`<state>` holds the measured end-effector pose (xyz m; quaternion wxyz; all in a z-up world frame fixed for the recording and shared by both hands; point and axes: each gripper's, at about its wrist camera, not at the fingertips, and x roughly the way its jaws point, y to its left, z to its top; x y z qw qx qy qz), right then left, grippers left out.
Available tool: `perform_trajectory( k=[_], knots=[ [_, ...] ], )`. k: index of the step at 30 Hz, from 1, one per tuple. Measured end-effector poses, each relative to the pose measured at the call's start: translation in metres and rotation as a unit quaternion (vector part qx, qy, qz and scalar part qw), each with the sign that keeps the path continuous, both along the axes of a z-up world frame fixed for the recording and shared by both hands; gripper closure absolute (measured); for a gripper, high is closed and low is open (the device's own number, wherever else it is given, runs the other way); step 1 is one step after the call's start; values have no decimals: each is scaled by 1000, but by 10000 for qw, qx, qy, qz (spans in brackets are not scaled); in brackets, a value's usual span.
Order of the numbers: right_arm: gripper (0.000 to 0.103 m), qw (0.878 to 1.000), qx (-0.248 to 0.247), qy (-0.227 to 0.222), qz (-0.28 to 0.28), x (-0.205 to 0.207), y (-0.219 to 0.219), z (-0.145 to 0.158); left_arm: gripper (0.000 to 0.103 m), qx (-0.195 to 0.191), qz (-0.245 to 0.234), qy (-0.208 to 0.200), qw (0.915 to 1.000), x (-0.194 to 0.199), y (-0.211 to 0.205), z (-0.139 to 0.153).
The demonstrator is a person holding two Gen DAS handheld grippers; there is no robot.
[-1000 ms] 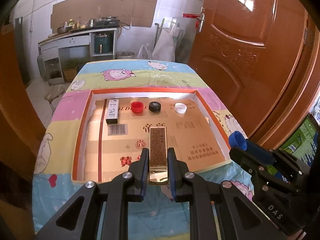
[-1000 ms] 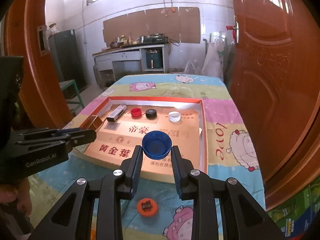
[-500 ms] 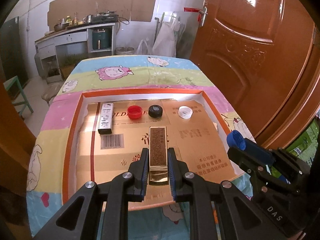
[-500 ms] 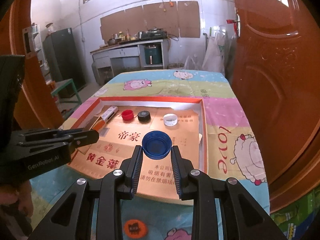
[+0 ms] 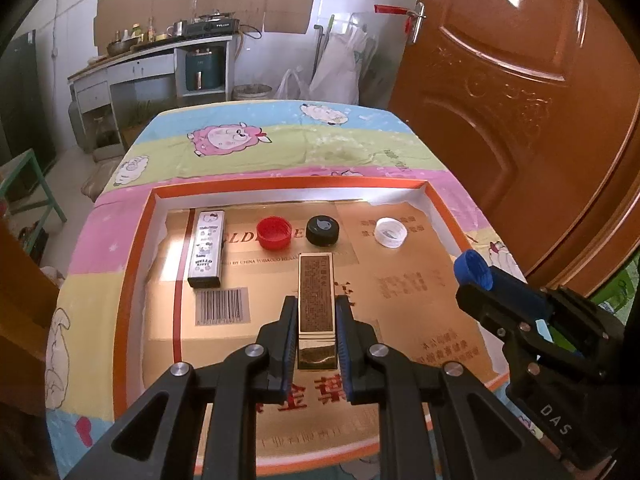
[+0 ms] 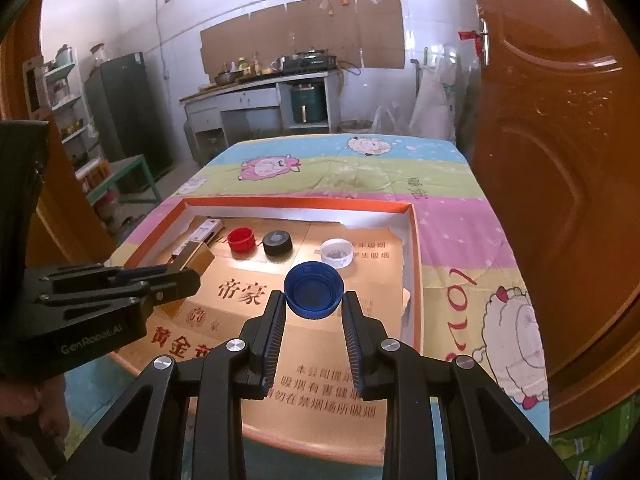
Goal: Organize rigid objects
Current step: 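Carry the gold box and blue cap into the cardboard tray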
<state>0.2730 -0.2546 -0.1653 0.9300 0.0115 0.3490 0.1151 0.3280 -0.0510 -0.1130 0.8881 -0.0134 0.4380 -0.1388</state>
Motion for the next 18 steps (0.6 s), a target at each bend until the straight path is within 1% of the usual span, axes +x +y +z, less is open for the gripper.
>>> perform_trajectory(
  k=[10, 18],
  knots=[
    [73, 9999, -23, 126, 83, 28, -1, -11, 85, 57, -60, 124, 9999, 23, -6, -10],
    [73, 9995, -96, 311, -8, 44, -3, -19, 85, 40, -96, 264, 9996, 34, -9, -23]
  ],
)
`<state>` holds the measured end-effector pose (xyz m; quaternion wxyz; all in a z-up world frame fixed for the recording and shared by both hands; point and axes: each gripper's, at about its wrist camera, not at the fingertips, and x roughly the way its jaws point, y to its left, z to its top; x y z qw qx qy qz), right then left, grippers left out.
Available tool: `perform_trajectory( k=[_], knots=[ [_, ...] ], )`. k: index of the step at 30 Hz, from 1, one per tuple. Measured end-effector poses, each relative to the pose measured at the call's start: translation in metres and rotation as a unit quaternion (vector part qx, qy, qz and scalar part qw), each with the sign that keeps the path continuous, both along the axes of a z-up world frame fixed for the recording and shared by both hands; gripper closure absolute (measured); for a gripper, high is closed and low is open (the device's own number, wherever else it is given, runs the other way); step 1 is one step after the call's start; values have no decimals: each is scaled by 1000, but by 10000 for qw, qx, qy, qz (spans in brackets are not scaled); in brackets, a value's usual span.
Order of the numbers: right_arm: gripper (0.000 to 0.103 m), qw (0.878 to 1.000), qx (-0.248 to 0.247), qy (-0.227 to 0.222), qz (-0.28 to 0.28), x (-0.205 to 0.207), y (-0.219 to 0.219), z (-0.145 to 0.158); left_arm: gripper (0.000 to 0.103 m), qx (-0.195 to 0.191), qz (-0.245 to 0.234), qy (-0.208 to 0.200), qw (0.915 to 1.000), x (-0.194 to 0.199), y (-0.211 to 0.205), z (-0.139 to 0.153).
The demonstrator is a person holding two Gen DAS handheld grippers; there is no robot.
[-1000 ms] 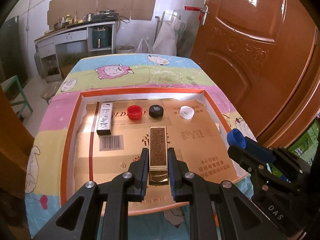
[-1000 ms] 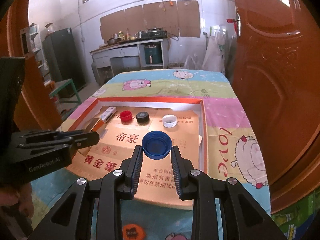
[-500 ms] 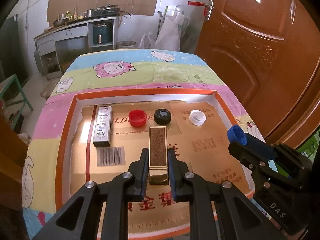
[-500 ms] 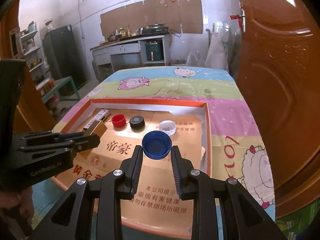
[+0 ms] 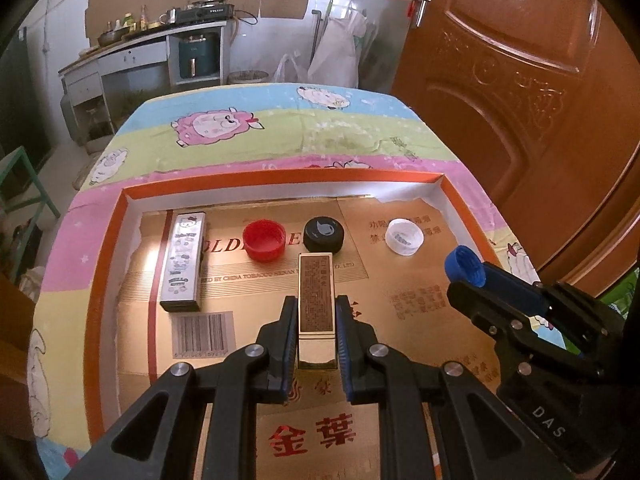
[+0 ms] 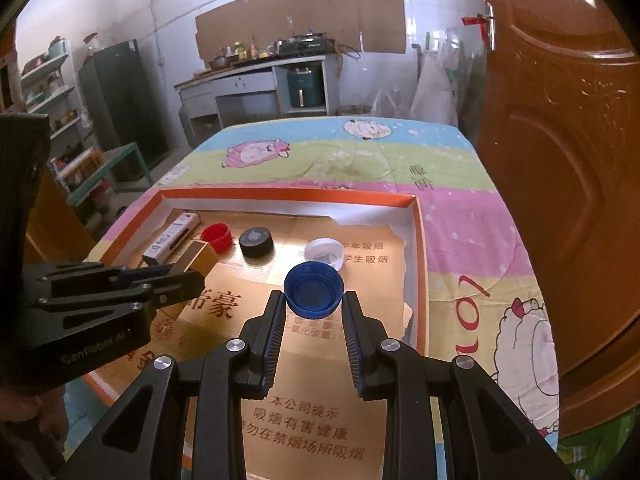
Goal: Organize rigid objects
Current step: 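Carry the gold box and blue cap into the cardboard tray, then open both tools to release the gold box and blue cap in the tray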
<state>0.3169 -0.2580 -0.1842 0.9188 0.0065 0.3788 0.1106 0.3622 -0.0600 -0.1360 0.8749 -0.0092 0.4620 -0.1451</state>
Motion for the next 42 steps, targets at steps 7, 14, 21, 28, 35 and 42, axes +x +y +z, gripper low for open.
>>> perform_trajectory(
  k=[7, 14, 21, 28, 35, 42],
  knots=[
    [73, 9998, -49, 168, -36, 9, 0, -8, 85, 100, -11, 71, 9999, 7, -4, -7],
    [73, 9994, -140, 320, -52, 11, 1, -16, 85, 165, -32, 126, 9998, 10, -7, -13],
    [73, 9984, -241, 513, -39, 14, 5, -24, 85, 183, -45, 100, 9998, 10, -9, -15],
    [65, 9983, -245, 526, -37, 15, 5, -26, 80, 86, -112, 104, 9998, 10, -8, -15],
    [55, 9989, -196, 418, -64, 14, 4, -22, 58, 103, -99, 41, 9999, 5, -7, -11],
    [55, 9993, -105, 311, -149, 2, -1, -11, 58, 101, -31, -150, 9998, -6, -3, 4]
  ],
)
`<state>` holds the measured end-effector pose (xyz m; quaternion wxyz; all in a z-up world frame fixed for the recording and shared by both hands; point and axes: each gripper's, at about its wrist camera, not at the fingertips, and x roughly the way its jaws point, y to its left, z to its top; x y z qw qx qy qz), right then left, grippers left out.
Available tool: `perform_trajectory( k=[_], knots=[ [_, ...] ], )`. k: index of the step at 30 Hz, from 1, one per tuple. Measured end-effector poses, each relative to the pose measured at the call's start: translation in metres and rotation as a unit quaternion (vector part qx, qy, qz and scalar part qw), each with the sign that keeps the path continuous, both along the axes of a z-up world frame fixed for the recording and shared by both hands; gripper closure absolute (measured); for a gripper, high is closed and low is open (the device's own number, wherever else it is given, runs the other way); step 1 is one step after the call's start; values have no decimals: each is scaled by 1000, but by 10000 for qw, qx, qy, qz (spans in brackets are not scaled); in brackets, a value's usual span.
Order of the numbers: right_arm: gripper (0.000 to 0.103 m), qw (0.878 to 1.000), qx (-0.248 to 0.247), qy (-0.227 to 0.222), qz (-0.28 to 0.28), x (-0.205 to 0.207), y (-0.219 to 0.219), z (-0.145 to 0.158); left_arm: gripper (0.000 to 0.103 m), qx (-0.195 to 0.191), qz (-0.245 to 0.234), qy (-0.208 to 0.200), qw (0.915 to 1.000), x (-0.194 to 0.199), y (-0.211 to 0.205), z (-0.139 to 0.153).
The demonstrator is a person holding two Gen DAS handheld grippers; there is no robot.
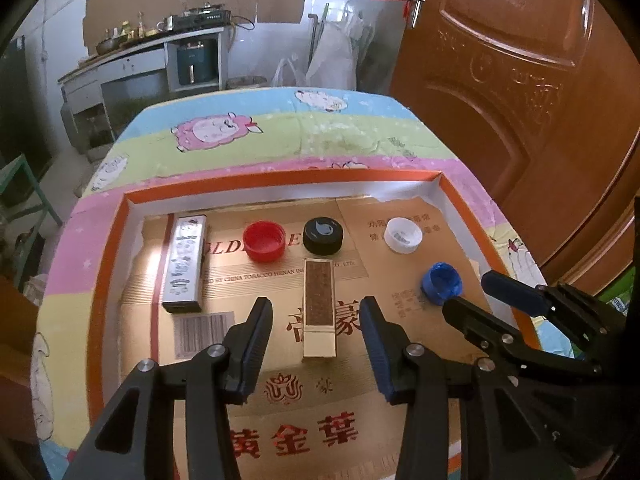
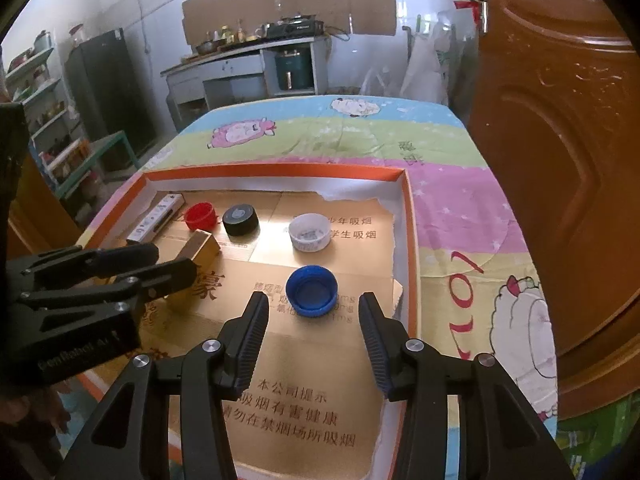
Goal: Organize rigid objects
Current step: 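Open both tools to release the gold box and blue cap in the tray, then move both tools back toward the glass tube and orange cap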
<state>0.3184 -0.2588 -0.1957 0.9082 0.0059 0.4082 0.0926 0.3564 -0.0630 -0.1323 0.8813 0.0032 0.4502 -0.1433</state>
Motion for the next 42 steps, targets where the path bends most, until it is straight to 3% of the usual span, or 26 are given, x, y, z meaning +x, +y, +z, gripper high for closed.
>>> perform_trajectory(
  k=[26, 42],
  knots=[
    [54, 9991, -14, -411, 73, -76, 13, 54, 58, -82, 106, -442, 9989, -70, 19, 47],
    [54, 9981, -84, -596, 133, -124, 26, 76, 58, -191, 155, -591, 9979, -112, 32, 61]
  ],
)
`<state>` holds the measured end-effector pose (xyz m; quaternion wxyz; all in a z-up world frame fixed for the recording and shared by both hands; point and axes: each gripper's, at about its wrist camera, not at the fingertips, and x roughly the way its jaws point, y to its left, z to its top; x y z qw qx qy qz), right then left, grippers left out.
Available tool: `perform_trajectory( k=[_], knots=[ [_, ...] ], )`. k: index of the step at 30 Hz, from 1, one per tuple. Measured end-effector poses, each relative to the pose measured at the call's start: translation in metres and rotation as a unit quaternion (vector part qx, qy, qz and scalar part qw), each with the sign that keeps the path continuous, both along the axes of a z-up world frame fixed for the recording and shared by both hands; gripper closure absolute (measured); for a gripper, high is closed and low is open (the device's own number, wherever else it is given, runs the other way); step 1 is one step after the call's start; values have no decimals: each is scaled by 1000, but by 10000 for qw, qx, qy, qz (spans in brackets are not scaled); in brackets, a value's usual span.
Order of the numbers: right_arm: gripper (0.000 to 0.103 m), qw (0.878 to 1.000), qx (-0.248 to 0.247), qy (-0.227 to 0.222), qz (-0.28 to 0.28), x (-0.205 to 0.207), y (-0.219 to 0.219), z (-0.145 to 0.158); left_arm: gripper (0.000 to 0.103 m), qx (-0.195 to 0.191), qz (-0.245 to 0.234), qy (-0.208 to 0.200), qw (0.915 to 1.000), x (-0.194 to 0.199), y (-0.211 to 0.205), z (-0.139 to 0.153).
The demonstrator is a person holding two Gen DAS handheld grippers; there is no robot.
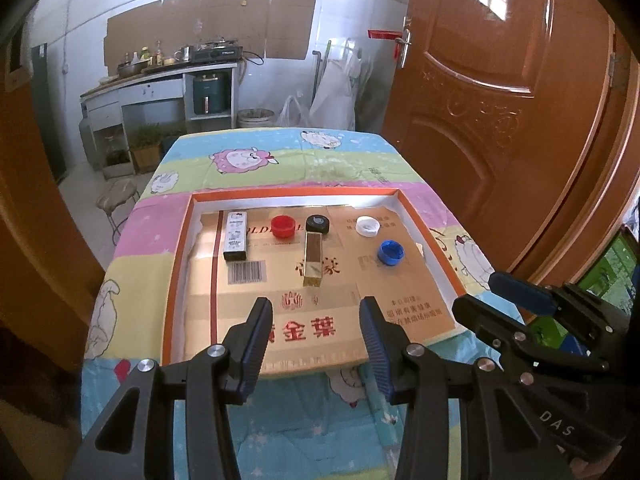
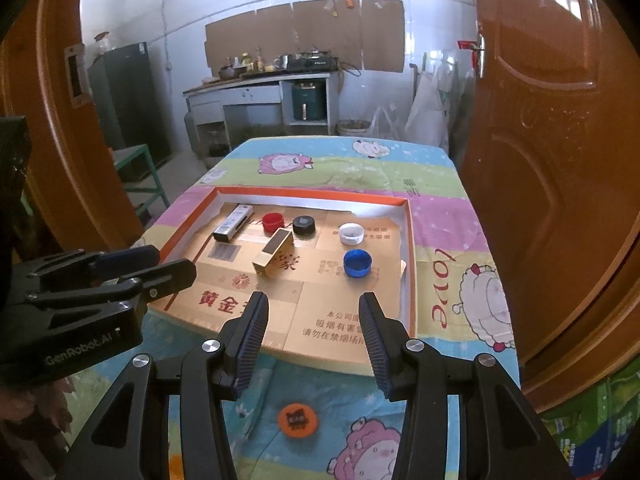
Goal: Organize rigid objects
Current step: 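Move both tools back toward the glass tube and orange cap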
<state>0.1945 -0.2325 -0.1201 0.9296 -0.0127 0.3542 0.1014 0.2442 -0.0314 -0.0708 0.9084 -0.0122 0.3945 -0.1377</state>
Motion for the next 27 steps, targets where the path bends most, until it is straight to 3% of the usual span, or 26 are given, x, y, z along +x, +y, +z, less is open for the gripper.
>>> perform_trajectory(
  k=[11, 27],
  knots=[
    [54, 9999, -75, -27, -72, -31, 2, 3, 58, -74, 77, -98, 9999, -29, 15, 4],
    [54, 9996, -73, 281, -70, -69, 11, -21, 58, -158, 57, -28, 9999, -65, 34, -9]
  ],
)
